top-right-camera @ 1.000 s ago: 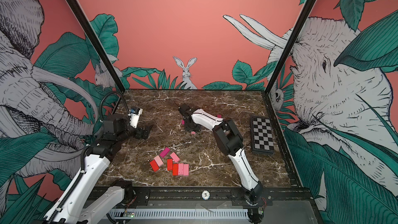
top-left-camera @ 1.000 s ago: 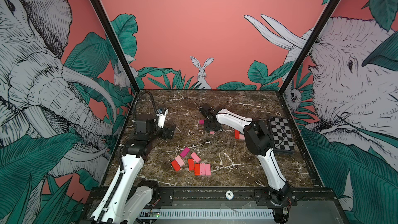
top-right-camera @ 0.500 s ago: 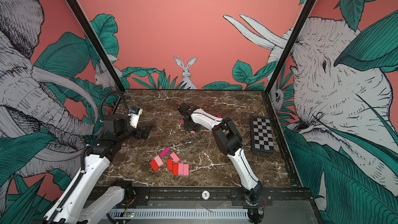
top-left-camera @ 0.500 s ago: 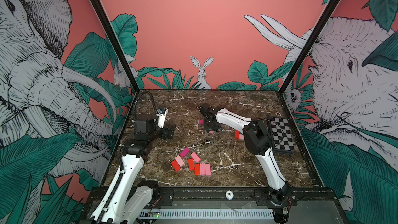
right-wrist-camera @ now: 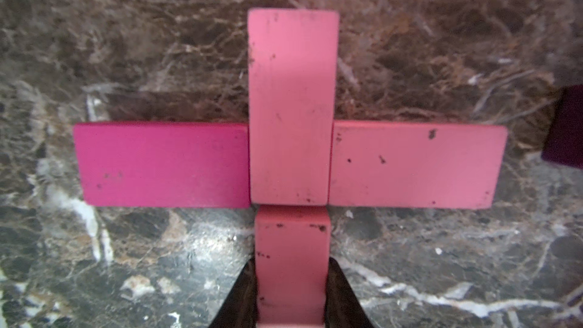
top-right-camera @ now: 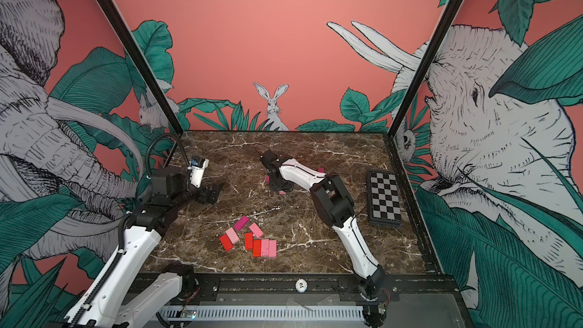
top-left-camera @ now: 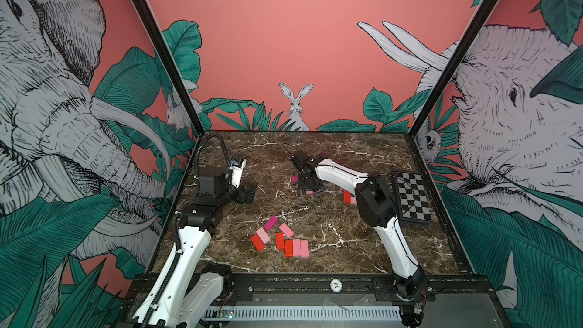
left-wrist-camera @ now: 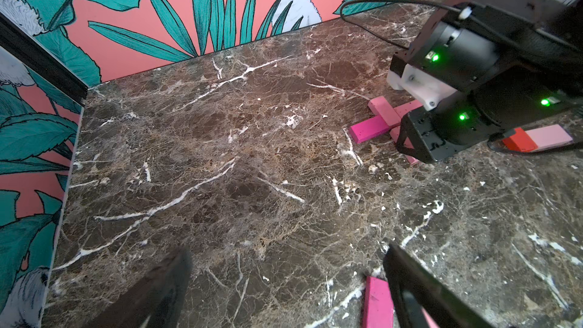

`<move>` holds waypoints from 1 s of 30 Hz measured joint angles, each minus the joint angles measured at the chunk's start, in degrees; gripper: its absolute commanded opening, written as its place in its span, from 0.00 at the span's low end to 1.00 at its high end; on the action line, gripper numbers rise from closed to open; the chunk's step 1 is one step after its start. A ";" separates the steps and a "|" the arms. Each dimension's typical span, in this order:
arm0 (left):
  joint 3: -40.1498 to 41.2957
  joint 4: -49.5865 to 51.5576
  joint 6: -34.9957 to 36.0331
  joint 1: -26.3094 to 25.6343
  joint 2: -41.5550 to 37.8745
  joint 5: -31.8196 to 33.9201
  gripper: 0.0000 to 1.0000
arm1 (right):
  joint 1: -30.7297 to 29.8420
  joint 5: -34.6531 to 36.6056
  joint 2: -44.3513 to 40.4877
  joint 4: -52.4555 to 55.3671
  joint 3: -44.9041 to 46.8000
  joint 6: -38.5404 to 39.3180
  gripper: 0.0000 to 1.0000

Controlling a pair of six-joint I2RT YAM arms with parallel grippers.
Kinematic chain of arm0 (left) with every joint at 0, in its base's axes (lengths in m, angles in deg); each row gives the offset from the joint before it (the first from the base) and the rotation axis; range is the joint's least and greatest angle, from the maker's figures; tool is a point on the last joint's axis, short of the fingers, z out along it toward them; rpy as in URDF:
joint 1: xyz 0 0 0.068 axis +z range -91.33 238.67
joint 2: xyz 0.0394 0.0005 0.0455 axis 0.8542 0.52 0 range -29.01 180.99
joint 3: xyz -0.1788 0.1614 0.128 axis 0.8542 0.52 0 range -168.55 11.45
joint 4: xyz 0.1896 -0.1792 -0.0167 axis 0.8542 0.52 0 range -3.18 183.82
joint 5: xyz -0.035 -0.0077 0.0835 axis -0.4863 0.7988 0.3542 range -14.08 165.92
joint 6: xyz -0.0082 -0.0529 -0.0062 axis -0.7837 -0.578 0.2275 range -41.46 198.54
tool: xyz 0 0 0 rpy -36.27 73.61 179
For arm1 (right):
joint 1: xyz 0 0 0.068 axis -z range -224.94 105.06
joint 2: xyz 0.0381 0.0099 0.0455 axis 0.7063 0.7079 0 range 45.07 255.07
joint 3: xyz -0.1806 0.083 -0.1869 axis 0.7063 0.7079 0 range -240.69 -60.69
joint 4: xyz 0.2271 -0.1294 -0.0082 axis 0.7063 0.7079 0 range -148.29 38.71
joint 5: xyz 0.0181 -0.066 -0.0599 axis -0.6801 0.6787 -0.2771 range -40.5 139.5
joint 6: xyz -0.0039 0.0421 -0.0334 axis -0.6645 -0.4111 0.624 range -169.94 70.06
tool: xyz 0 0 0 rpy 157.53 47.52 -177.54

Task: Assemble the letter t with building blocks
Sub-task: Assemble the building block at the center of the board.

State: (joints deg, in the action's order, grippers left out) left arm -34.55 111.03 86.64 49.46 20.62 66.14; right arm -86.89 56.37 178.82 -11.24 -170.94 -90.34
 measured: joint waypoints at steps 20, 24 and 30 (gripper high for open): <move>0.00 0.20 0.02 0.00 0.00 0.00 0.97 | 0.02 0.02 0.02 -0.04 -0.07 0.13 0.34; 0.00 0.37 0.02 0.00 0.00 0.00 0.97 | 0.02 0.04 0.02 -0.04 -0.07 0.13 0.34; 0.00 0.37 0.02 0.00 0.00 0.00 0.97 | 0.02 0.17 0.02 -0.02 -0.07 0.13 0.39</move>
State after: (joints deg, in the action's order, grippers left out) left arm -34.55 111.40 86.66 49.46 20.62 66.14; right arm -86.87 56.55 178.84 -11.27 -171.01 -90.21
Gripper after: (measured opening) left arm 0.973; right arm 0.378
